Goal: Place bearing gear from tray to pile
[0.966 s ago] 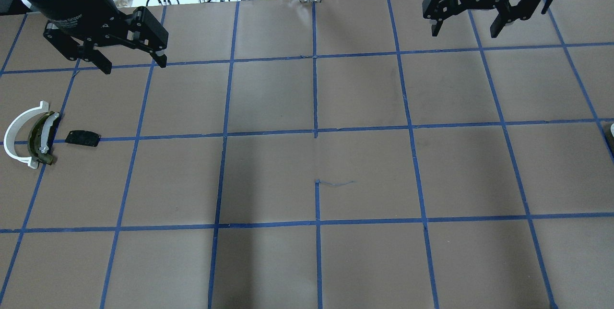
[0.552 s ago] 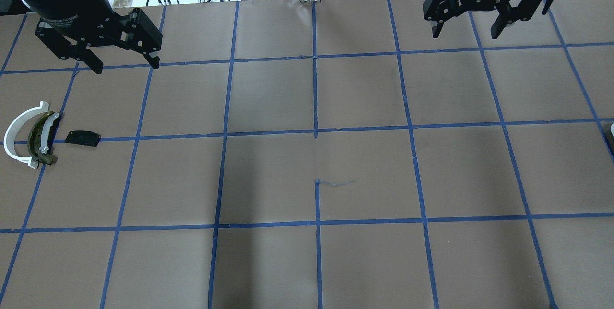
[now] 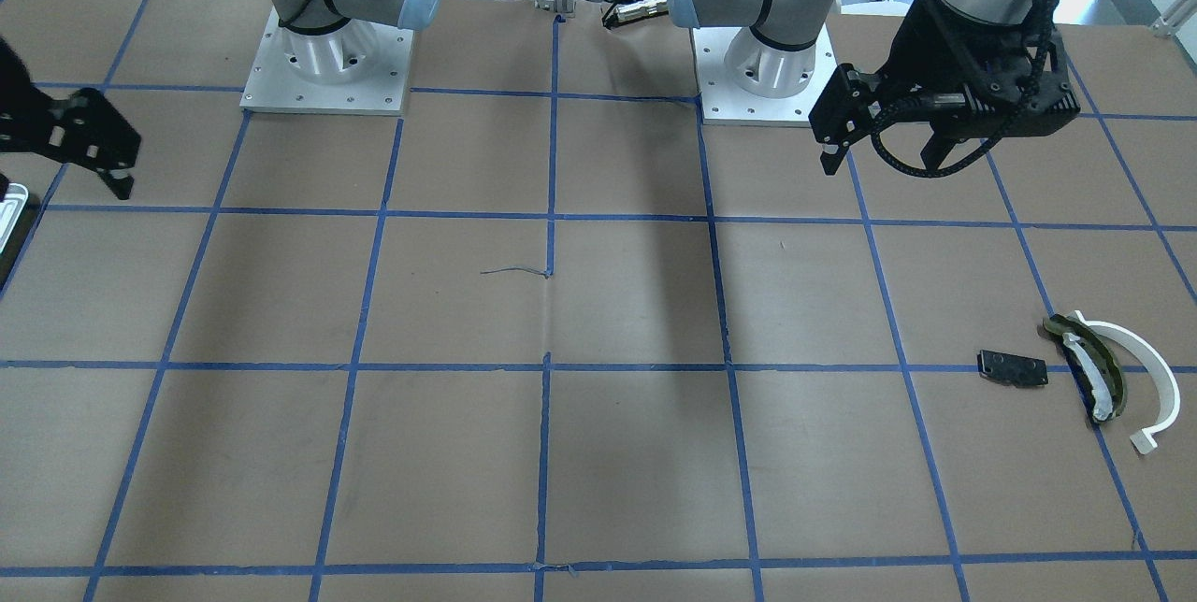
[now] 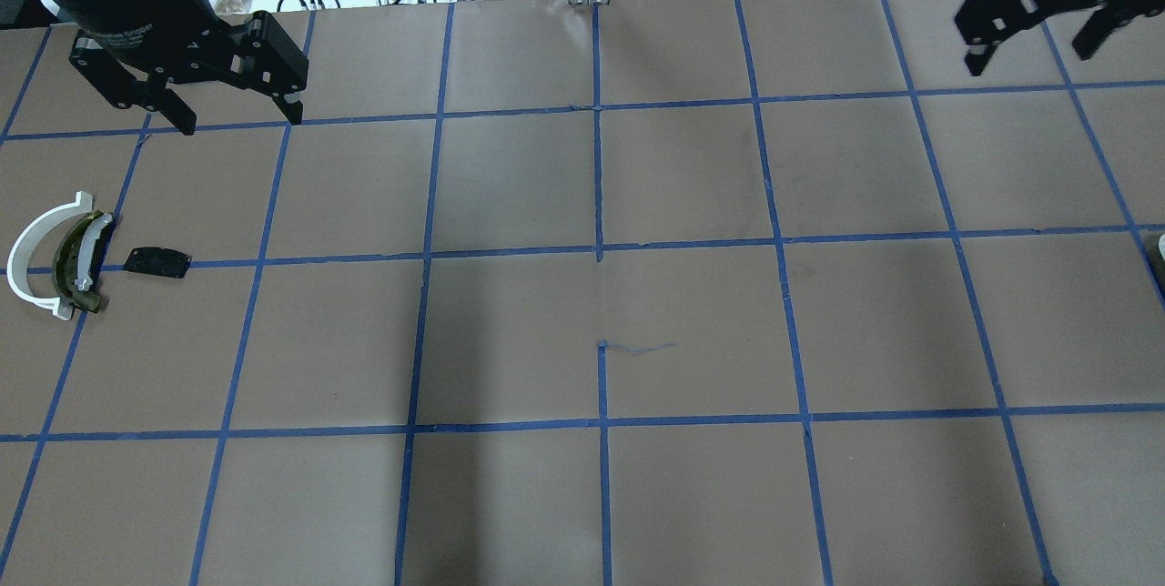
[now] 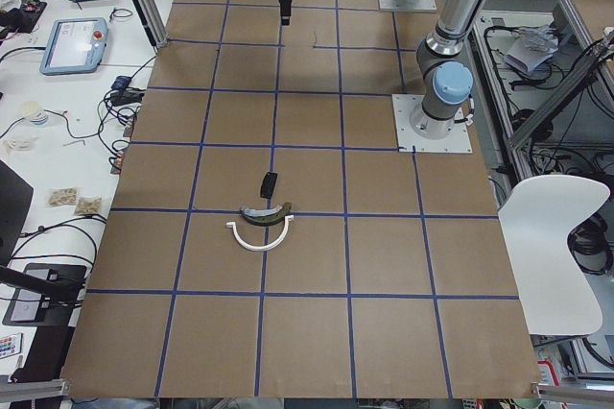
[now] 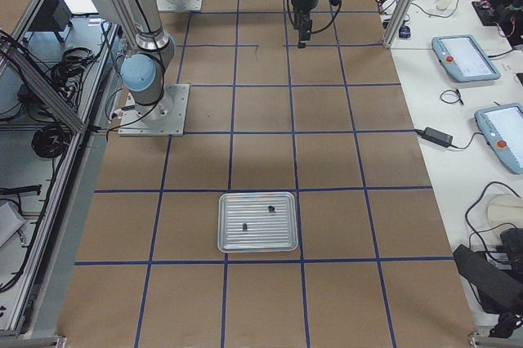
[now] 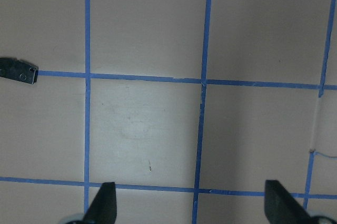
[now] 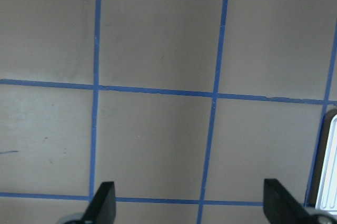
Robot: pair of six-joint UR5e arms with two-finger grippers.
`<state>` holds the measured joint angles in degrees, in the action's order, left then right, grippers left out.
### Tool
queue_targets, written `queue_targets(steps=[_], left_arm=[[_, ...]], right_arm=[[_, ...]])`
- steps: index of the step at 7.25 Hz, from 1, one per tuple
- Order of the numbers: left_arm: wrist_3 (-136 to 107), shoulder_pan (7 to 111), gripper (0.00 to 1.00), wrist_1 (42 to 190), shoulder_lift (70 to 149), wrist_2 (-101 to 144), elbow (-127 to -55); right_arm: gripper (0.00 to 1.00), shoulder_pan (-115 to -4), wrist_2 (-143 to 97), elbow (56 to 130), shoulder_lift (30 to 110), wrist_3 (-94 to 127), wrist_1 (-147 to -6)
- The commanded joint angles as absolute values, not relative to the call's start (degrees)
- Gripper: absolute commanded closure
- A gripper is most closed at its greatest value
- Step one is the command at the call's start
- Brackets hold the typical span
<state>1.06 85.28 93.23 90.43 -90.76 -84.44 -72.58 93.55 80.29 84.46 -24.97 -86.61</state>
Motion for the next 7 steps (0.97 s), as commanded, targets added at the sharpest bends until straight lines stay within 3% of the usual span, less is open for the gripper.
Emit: queue_targets(steps=[1,4,7], left_arm=[[1.1,85.4,0.00,92.8,90.6,-90.6,-84.5],[1.1,85.5,0.00,92.9,90.2,-90.6,-84.7],[1.1,85.5,0.00,92.9,90.0,-90.7,-84.8]], right_arm=[[0.00,-56.7,93.2,80.7,80.1,-47.9,-91.9],[0.00,-43.8,91.3,80.8,69.8,-68.5,-100.5],[0.00,-41.0,91.6,81.3,61.5,-80.6,-107.0]])
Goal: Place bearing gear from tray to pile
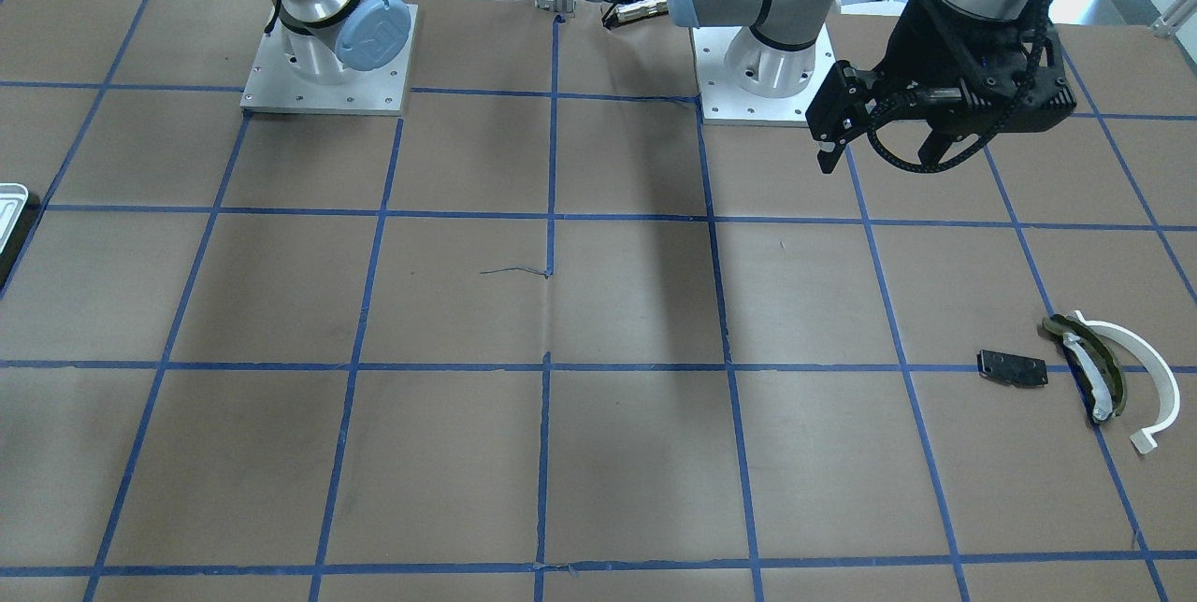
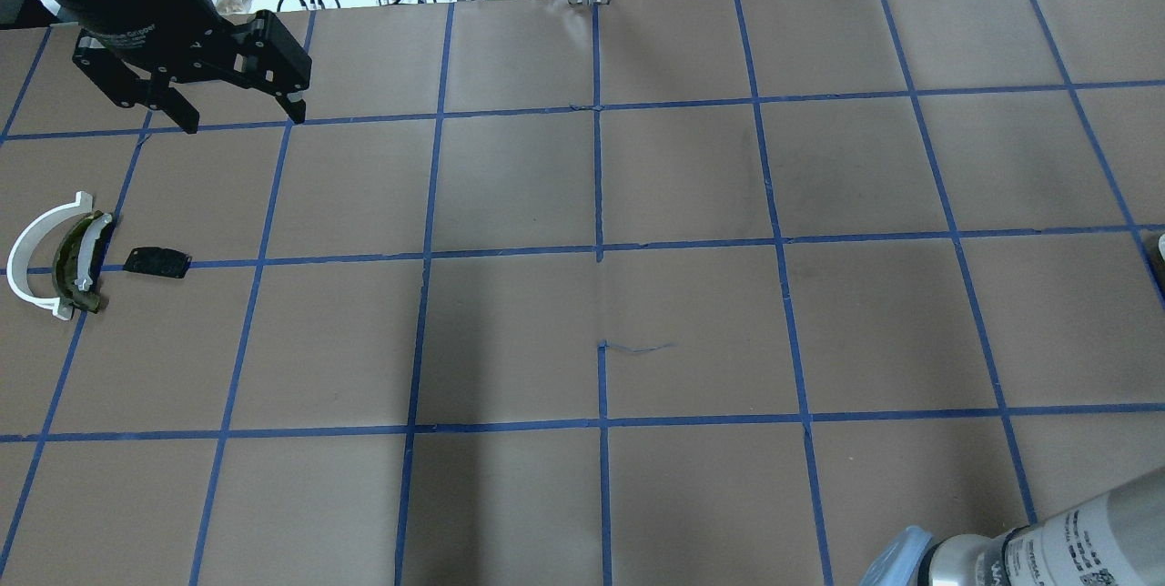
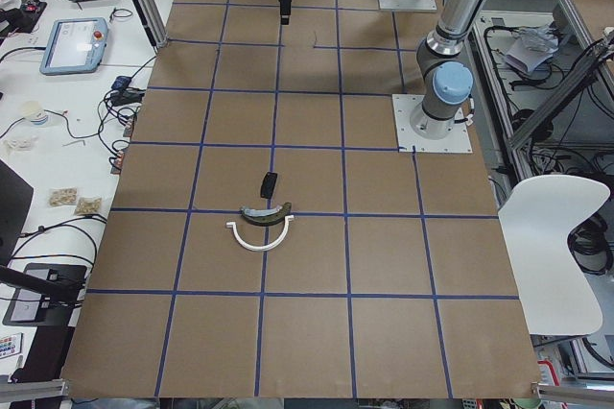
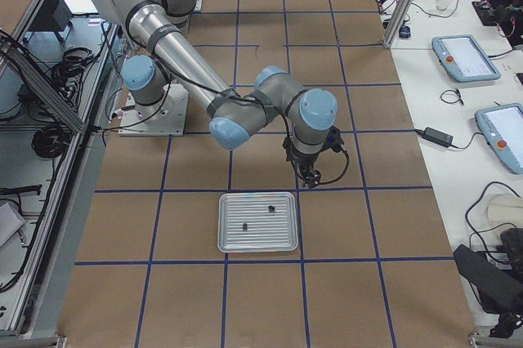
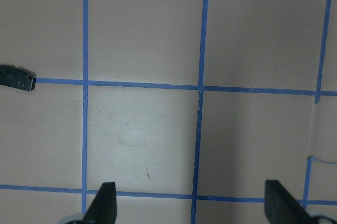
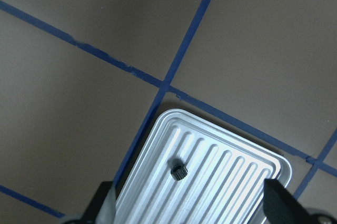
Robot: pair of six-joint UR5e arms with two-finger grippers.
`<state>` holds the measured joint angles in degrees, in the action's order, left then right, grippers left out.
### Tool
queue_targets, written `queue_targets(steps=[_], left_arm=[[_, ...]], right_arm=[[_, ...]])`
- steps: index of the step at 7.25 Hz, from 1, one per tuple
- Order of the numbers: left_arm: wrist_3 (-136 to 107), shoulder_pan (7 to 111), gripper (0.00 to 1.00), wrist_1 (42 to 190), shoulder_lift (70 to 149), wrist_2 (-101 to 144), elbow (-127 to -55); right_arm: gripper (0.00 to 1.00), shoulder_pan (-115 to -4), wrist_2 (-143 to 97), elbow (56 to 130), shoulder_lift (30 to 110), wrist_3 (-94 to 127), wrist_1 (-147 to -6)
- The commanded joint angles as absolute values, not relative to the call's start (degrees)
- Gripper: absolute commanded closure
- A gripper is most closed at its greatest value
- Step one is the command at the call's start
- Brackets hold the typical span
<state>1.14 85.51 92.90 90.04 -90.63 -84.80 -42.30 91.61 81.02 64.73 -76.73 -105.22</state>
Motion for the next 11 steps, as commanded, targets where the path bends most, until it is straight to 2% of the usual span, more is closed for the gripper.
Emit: queue_targets(steps=[1,4,7,8,10,11], left_arm=[[1.1,85.5,0.00,92.9,89.9,-90.6,-84.8],[1.1,85.5,0.00,92.9,89.9,-90.6,-84.8],[1.1,85.5,0.00,92.9,89.8,-90.6,-84.8],[1.1,85.5,0.00,92.9,89.8,-90.6,-84.8],[1.1,85.5,0.00,92.9,89.7,-90.6,-84.9],[1.1,85.5,0.00,92.9,89.7,-90.6,-84.9]], right_arm=[[0.00,-40.5,91.4,83.3,59.5,-81.6,-112.7],[0.00,-38.7,91.4,94.8,58.9,-88.2,-125.9],[0.04,-38.3,92.2,96.0,58.7,-91.6,-127.6],[0.07,-38.1,92.4,96.1,58.7,-92.7,-127.4],[0.23,-38.0,92.3,97.1,58.5,-93.0,-127.1],[0.23,-36.8,92.2,99.1,58.3,-93.0,-127.7]])
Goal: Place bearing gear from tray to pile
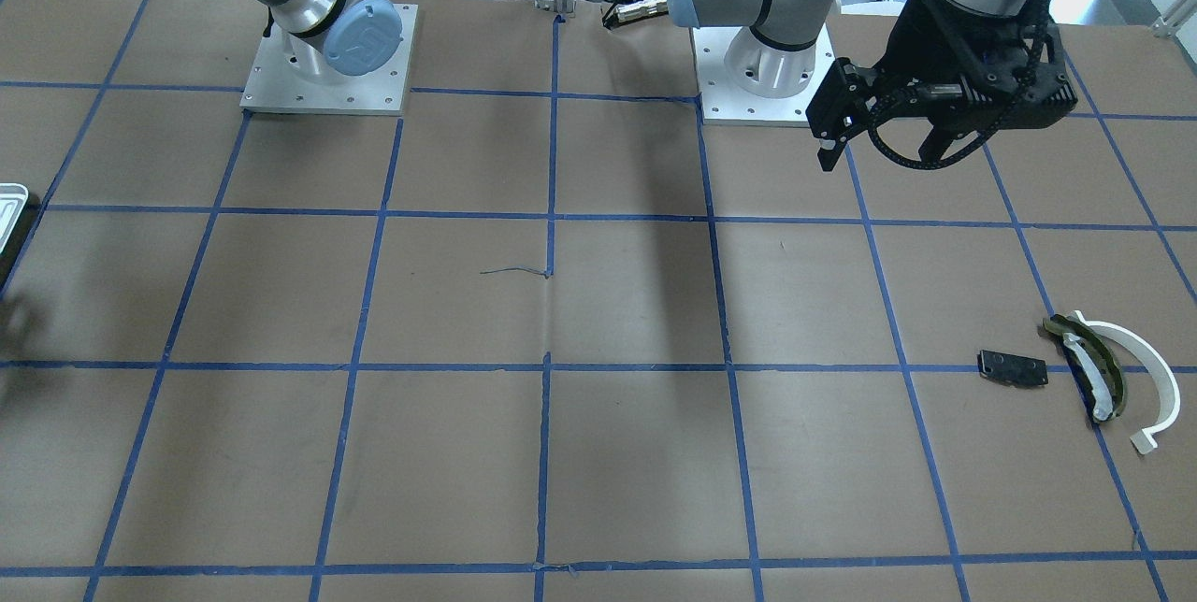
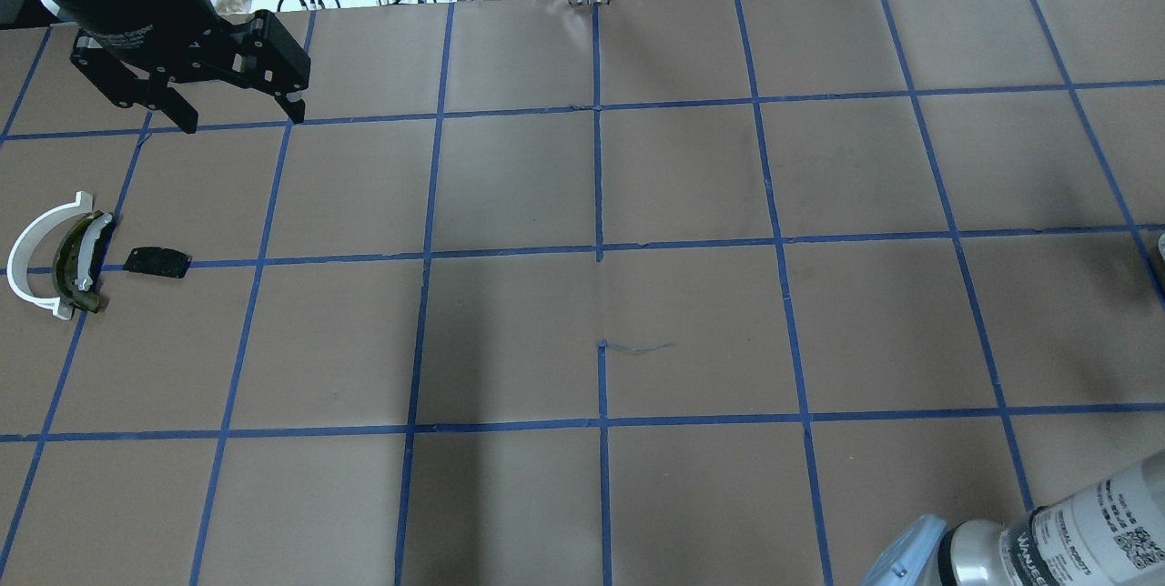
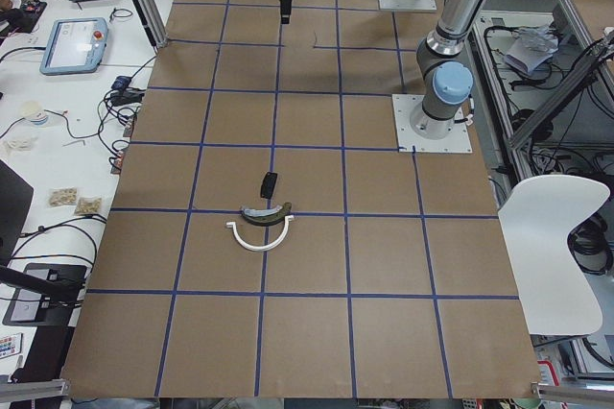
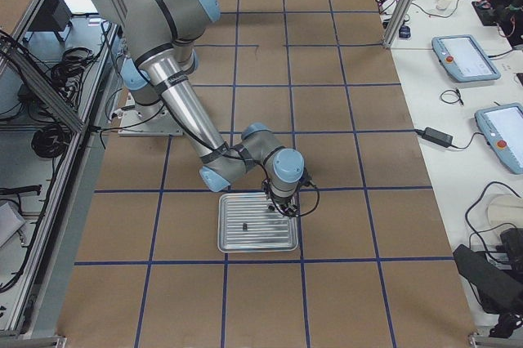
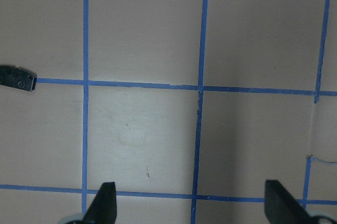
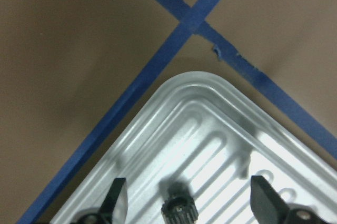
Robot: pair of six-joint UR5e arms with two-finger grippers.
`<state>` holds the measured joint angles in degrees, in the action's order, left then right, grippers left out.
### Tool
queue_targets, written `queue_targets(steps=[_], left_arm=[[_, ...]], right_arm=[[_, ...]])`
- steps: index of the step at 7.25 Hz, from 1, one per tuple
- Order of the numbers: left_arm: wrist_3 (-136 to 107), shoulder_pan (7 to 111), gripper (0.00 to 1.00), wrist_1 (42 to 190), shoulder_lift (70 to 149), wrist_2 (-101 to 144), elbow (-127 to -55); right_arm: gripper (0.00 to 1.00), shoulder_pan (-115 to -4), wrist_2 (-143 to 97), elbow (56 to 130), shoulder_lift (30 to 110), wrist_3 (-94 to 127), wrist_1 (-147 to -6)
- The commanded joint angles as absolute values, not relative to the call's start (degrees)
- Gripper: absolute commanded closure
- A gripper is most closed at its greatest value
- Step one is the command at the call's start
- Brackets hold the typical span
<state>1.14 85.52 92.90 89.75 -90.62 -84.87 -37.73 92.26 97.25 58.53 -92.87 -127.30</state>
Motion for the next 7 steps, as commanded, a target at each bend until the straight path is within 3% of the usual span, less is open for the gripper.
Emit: queue_targets(steps=[1,4,5,7], left_arm=[[1.1,85.5,0.00,92.9,89.7,-90.6,-84.8],[1.1,85.5,0.00,92.9,89.7,-90.6,-84.9],[1.1,85.5,0.00,92.9,89.7,-90.6,-84.9],[1.2,85.5,0.00,92.9,89.7,-90.6,-84.9]], right_arm=[[0.24,-36.3,92.4,100.8,58.4,-93.2,-130.5],[0.55,-36.3,93.7,100.4,58.6,-93.4,-131.7],[0.80,-36.3,94.5,100.3,58.7,-93.4,-131.7],[0.88,-36.3,94.5,100.4,59.1,-93.3,-131.7]])
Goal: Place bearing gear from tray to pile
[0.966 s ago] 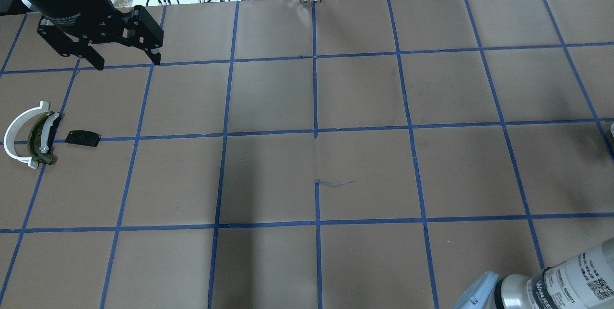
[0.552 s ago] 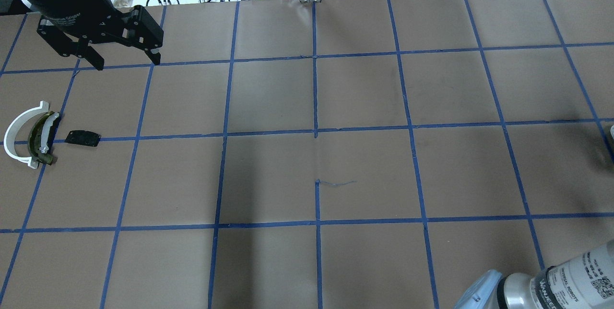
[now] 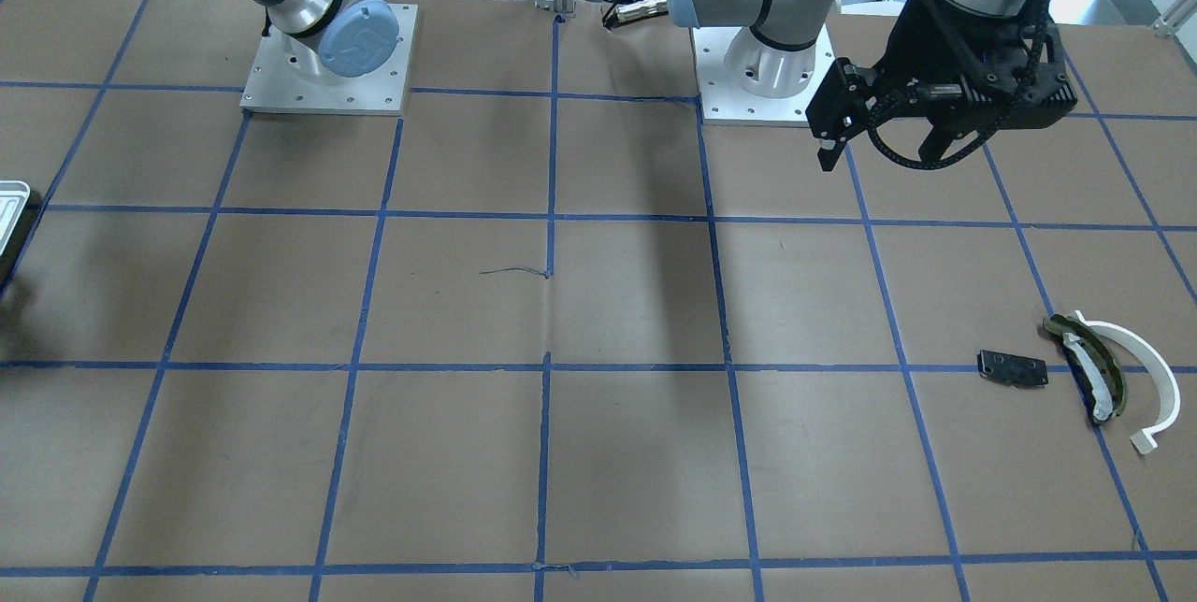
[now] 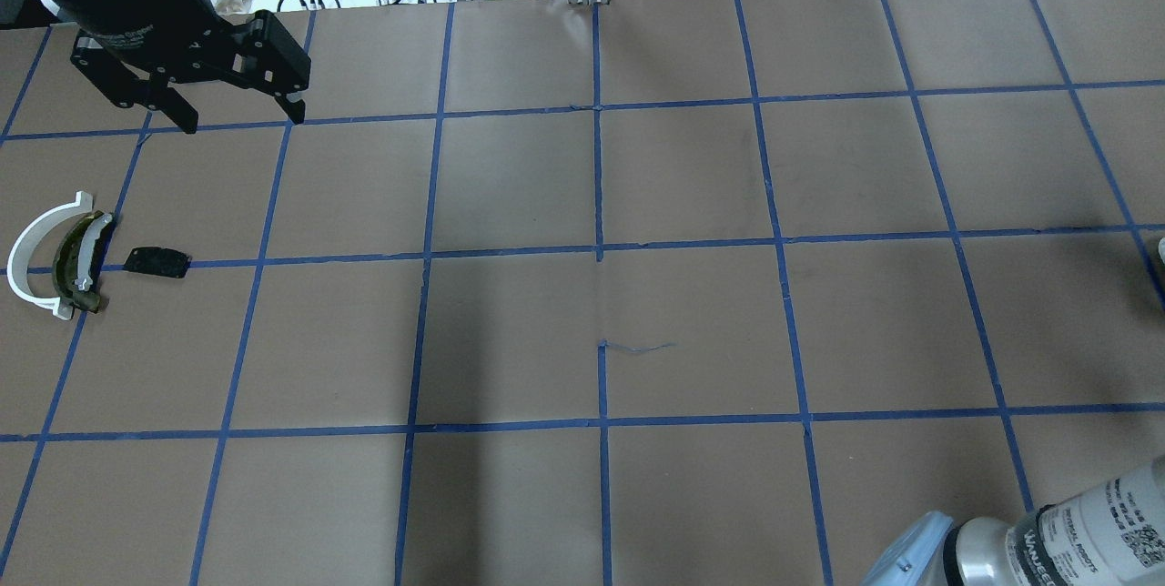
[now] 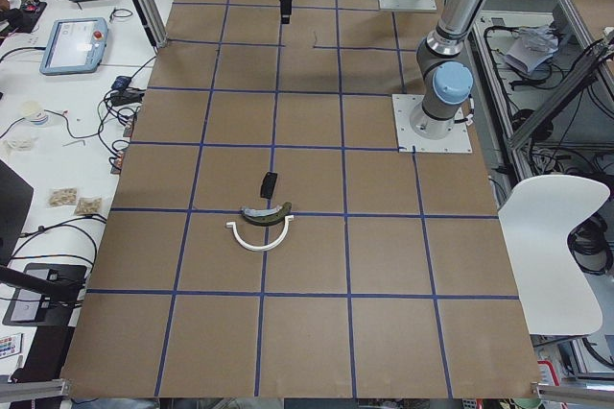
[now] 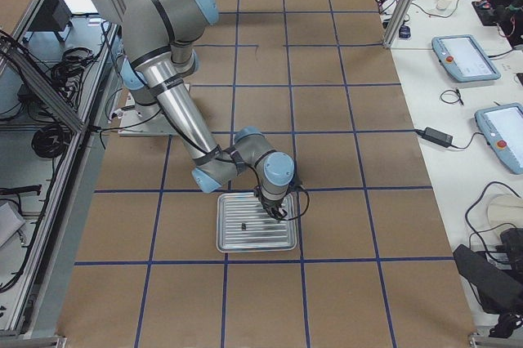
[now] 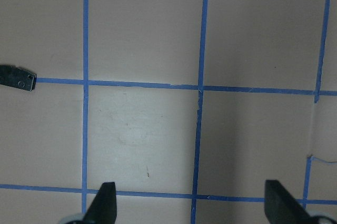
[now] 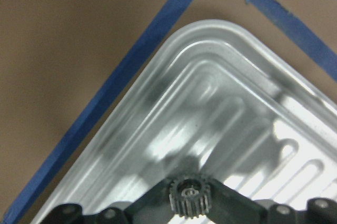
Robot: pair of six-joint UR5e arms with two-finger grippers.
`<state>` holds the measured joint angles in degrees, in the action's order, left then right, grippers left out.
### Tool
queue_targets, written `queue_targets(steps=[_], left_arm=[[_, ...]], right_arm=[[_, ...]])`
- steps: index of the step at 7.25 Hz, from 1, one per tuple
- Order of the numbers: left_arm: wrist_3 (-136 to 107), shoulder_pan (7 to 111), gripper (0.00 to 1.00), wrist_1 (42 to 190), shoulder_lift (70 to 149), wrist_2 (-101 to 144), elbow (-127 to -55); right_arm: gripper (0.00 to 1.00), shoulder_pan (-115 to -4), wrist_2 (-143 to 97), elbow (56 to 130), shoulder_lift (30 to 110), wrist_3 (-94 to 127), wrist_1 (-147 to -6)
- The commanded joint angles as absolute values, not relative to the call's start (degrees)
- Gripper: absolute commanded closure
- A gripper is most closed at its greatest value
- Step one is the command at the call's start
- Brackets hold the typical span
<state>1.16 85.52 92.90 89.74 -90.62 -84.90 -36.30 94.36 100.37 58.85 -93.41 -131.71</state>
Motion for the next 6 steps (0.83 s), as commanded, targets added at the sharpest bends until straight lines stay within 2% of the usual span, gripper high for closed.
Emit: queue_targets(steps=[1,3,4,6], left_arm=[[1.1,85.4,0.00,92.9,89.7,-90.6,-84.9],[1.2,85.5,0.00,92.9,89.6,-90.6,-84.9],[1.2,85.5,0.00,92.9,89.6,-90.6,-84.9],[1.2,85.5,0.00,92.9,89.6,-90.6,-84.9]], right_arm=[[0.88,-36.3,94.4,100.4,59.8,-93.1,-131.5],[0.88,-36.9,93.0,100.5,64.6,-91.9,-129.5],[0.88,-37.2,89.0,100.5,70.6,-87.8,-122.1],[0.87,-44.4,88.4,100.5,76.8,-82.9,-118.4]])
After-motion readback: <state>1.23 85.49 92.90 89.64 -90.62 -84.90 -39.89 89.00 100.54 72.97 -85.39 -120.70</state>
